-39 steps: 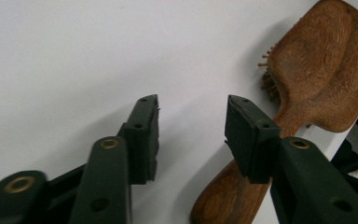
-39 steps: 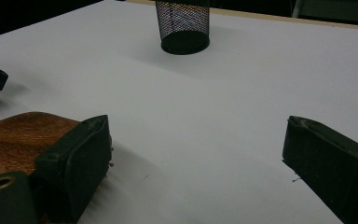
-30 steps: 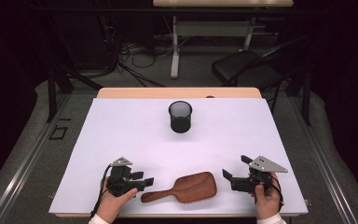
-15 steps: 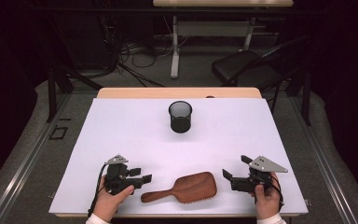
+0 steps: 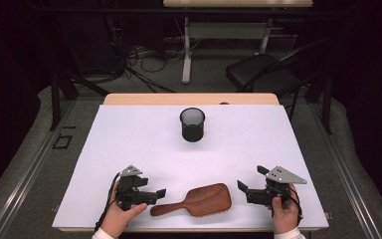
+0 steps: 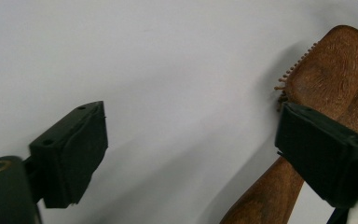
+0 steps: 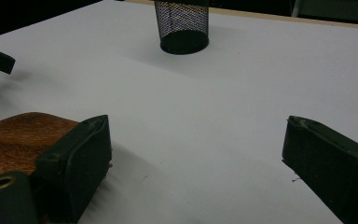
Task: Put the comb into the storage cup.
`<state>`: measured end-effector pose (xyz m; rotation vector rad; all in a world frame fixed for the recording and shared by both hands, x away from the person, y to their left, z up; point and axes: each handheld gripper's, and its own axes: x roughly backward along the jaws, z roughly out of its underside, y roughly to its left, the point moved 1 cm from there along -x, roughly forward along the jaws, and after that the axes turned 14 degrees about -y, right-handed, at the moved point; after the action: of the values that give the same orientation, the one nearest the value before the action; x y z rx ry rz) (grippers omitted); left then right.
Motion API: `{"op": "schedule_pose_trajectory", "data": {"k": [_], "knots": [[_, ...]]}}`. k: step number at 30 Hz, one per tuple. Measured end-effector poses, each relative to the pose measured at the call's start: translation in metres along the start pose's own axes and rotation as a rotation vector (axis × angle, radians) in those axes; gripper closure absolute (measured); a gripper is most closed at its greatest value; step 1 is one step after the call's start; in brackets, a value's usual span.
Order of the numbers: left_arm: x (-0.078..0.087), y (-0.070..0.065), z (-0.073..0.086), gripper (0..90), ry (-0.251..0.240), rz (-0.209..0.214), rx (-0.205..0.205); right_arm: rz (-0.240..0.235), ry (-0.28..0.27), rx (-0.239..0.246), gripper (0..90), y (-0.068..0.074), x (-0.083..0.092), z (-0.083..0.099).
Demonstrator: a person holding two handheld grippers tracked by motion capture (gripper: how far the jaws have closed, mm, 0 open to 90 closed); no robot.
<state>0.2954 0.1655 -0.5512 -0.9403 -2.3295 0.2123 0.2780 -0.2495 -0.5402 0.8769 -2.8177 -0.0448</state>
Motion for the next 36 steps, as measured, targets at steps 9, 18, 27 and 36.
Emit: {"op": "schedule_pose_trajectory", "data": {"k": [9, 18, 27, 36], "knots": [[0.001, 0.001, -0.003, 0.4, 0.002, -0.028, -0.023, -0.001, -0.005, 0.001, 7.8, 0.0, -0.001, 0.0], [0.007, -0.008, -0.008, 0.5, 0.022, 0.0, -0.138, 0.001, 0.001, -0.001, 7.9, 0.0, -0.001, 0.001], [0.009, -0.019, -0.012, 0.4, 0.059, 0.008, -0.31, 0.002, 0.003, 0.001, 7.8, 0.0, -0.001, 0.001], [0.008, -0.028, -0.006, 0.4, 0.101, 0.003, -0.521, -0.001, 0.001, 0.001, 7.9, 0.0, -0.001, 0.0]]}}
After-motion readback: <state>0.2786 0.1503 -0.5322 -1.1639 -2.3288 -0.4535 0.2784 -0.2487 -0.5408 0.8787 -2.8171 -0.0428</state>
